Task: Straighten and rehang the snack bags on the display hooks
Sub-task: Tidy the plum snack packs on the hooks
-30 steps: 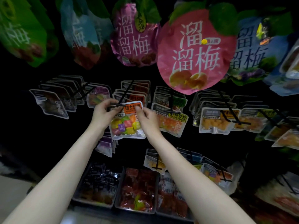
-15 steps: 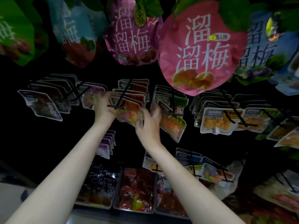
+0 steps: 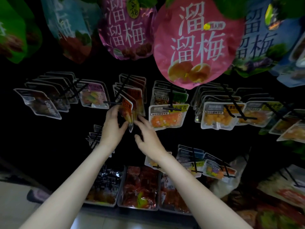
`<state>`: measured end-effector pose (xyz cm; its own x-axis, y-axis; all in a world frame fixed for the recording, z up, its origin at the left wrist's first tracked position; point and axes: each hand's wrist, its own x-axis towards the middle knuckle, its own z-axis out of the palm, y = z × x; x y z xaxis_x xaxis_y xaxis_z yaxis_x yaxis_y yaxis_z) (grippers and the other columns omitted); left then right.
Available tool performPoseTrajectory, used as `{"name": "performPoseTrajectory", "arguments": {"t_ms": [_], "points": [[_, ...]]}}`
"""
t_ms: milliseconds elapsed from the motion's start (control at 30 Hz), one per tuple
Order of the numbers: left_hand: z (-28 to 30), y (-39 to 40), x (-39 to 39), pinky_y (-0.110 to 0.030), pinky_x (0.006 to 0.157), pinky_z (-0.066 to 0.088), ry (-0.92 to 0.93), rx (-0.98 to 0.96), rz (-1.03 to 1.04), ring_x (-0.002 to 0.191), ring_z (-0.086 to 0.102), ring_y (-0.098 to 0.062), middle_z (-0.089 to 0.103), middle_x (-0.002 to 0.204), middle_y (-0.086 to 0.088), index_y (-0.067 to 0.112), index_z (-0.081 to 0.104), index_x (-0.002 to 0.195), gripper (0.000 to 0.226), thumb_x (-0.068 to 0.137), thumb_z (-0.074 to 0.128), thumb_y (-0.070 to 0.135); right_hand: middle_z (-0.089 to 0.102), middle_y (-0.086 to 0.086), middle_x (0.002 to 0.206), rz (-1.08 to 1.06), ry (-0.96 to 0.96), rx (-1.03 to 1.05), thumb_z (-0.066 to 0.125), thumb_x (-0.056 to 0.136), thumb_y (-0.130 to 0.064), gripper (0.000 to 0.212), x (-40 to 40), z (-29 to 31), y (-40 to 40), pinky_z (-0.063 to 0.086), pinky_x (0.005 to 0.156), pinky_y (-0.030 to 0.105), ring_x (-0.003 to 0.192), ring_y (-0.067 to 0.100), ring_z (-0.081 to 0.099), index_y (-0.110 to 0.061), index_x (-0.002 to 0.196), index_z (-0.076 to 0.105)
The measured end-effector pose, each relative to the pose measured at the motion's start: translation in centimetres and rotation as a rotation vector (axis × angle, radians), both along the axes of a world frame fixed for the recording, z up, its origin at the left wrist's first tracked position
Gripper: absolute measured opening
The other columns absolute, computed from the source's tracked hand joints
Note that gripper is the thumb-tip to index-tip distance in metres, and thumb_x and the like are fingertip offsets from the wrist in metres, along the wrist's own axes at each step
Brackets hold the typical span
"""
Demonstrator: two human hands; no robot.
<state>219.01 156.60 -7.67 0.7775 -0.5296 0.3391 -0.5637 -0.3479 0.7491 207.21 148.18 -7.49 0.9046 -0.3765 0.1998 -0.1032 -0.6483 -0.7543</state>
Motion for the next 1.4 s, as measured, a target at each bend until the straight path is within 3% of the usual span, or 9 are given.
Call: {"name": "performPoseTrajectory", "arguments": {"t_ms": [133,233,333,467,567,733,1000,1233,1400], "points": [[0.1,-1.1,-3.2,-0.042,0.110,0.028,-0.183,0.041,0.035,0.141,0.014,-0.032,0.012,0.153,-0.017,0.027,0.020,0.147,0.068,0.091,0.053,0.009,0.063,0.002,0.112,-0.166,-0.174,-0.047,0.045,0.093,-0.003,0.028,-4.4,-0.2,-1.2,0.048,0.088,0.025,0.098,0.012,0.062,-0.010,0.114,0.062],[0.2,-2.3,-3.0,-0.045,0.113,0.020,-0.265,0.178,0.025,0.144,0.004,-0.029,0.003,0.157,-0.010,0.022,0.024,0.147,0.066,0.089,0.054,0.010,0.068,-0.001,0.088,-0.285,-0.297,-0.049,0.046,0.091,-0.006,0.022,-7.3,0.5,-2.6,0.051,0.069,0.024,0.072,0.008,0.063,-0.009,0.098,0.066],[1.1,-3.1,-2.1,-0.045,0.115,0.017,-0.198,0.278,0.043,0.144,0.003,-0.028,0.002,0.157,-0.008,0.017,0.020,0.148,0.066,0.090,0.053,0.013,0.064,0.003,0.104,-0.476,-0.402,-0.098,0.048,0.091,-0.010,0.024,-8.4,1.9,-4.9,0.046,0.079,0.019,0.094,0.013,0.062,-0.008,0.112,0.061],[1.5,-2.7,-4.2,-0.034,0.112,0.019,-0.136,0.127,0.008,0.142,0.014,-0.026,0.017,0.154,-0.010,0.012,0.027,0.145,0.056,0.093,0.048,0.010,0.042,0.002,0.136,-0.429,-0.132,-0.082,0.059,0.091,-0.024,0.057,-7.2,4.2,-8.0,0.032,0.101,0.019,0.127,0.014,0.038,-0.011,0.140,0.033],[1.2,-2.2,-6.6,-0.021,0.108,0.017,-0.228,-0.023,-0.001,0.137,0.024,-0.020,0.031,0.147,-0.009,0.009,0.035,0.140,0.051,0.091,0.048,0.005,0.054,-0.003,0.119,-0.316,-0.059,0.060,0.062,0.089,-0.020,0.046,-6.4,4.6,-8.0,0.033,0.082,0.008,0.112,0.007,0.049,-0.010,0.132,0.047],[2.5,-2.3,-8.5,-0.029,0.108,0.024,-0.383,-0.030,-0.130,0.135,0.028,-0.022,0.031,0.146,-0.009,0.013,0.032,0.143,0.059,0.089,0.053,0.004,0.067,0.008,0.112,-0.409,-0.166,0.178,0.054,0.093,-0.011,0.025,-6.7,2.6,-7.1,0.053,0.088,0.041,0.099,0.020,0.063,-0.008,0.115,0.063],[2.7,-4.4,-12.5,-0.036,0.100,0.039,-0.464,-0.109,-0.248,0.120,0.039,-0.022,0.045,0.124,-0.014,0.006,0.047,0.125,0.039,0.086,0.044,0.007,0.065,-0.004,0.094,-0.654,-0.308,0.154,0.055,0.091,-0.007,0.014,-13.5,3.0,-9.0,0.050,0.084,0.027,0.093,0.010,0.061,-0.017,0.099,0.062],[2.9,-8.8,-15.8,-0.035,0.104,0.035,-0.475,-0.043,-0.378,0.124,0.038,-0.022,0.044,0.131,-0.011,0.007,0.045,0.130,0.043,0.087,0.047,0.004,0.038,0.008,0.145,-0.866,-0.155,0.300,0.067,0.085,-0.026,0.073,-18.1,2.8,-15.7,0.036,0.105,0.036,0.133,0.025,0.037,-0.013,0.145,0.027],[2.6,-10.9,-16.7,-0.026,0.107,0.024,-0.268,0.029,-0.371,0.132,0.030,-0.019,0.035,0.142,-0.006,0.012,0.035,0.139,0.051,0.090,0.048,0.004,0.057,0.008,0.119,-0.793,-0.228,0.377,0.068,0.084,-0.027,0.054,-16.9,3.9,-17.3,0.044,0.087,0.032,0.113,0.026,0.054,-0.012,0.130,0.043]]}}
